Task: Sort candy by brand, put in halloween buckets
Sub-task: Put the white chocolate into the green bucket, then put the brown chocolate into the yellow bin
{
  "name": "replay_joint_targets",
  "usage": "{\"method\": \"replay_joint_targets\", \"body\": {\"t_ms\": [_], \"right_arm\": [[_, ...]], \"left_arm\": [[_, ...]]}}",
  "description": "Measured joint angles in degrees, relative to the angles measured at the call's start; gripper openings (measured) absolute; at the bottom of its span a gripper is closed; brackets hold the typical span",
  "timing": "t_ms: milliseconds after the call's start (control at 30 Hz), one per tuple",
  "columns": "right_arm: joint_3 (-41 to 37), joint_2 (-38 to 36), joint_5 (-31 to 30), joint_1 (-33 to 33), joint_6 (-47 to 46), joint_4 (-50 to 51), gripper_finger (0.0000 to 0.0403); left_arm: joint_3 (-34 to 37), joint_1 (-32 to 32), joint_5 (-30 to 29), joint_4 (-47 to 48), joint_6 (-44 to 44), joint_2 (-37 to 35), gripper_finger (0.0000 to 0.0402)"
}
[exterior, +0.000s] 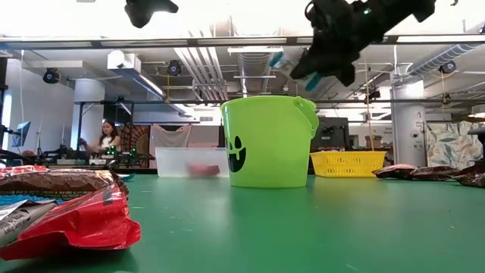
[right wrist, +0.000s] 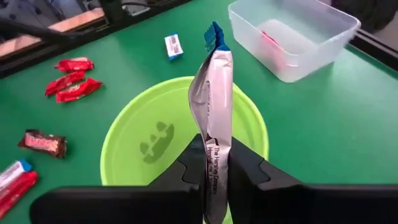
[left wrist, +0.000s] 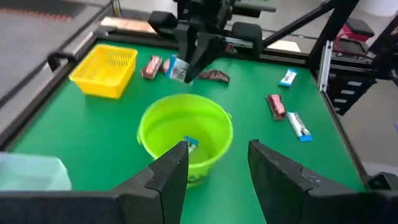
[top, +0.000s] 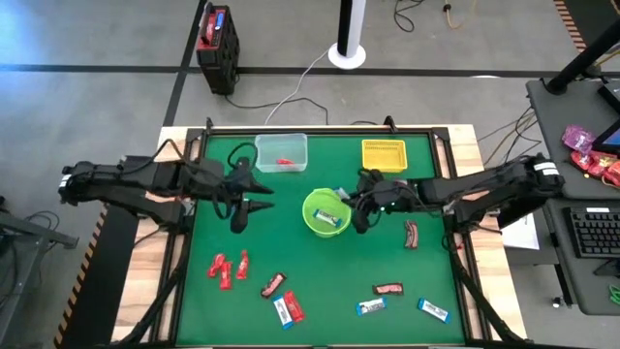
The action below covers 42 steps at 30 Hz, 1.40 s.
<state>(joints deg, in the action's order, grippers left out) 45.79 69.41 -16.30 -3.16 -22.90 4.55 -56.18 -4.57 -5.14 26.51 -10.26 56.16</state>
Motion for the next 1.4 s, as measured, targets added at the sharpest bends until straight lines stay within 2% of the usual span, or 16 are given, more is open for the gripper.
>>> {"method": "replay_joint_targets", "body": {"t_ms": [133, 367, 600, 833, 1033, 1233, 1400], "right_arm": [[-0.01, 3.09, 0.63, 0.04, 0.46, -1.74, 0.005], [-0.03, 6.16, 0.8, 0.04, -0.01, -2.31, 0.0124], [-0.03, 3.07, 1.25, -0.35, 0.27, -1.84, 0.0178], [-0.03, -2.52, 2.8, -6.36, 0.44, 0.25, 0.0179], [-0.03, -3.24, 1.13, -13.26, 0.48, 1.33, 0.0173], [1.92, -2.39, -3.74, -14.99, 1.0, 4.32, 0.0181], [2.55, -1.8, -4.82, -14.99, 0.99, 4.71, 0.0192]], "left_arm": [[0.07, -4.97, -4.31, 2.3, -5.45, 0.02, 0.0151], [0.09, -12.55, -9.32, 3.14, -14.25, 0.02, 0.0151], [0.09, -19.0, -14.03, 3.11, -24.66, 2.29, 0.0151], [0.09, -23.89, -14.02, 3.32, -33.94, 11.46, 0.0151], [0.09, -26.61, -13.89, 4.56, -39.9, 20.48, 0.0151], [0.09, -29.38, -13.78, 4.66, -39.97, 29.16, 0.0156], [0.07, -30.45, -13.84, 3.96, -40.93, 34.38, 0.0183]]}}
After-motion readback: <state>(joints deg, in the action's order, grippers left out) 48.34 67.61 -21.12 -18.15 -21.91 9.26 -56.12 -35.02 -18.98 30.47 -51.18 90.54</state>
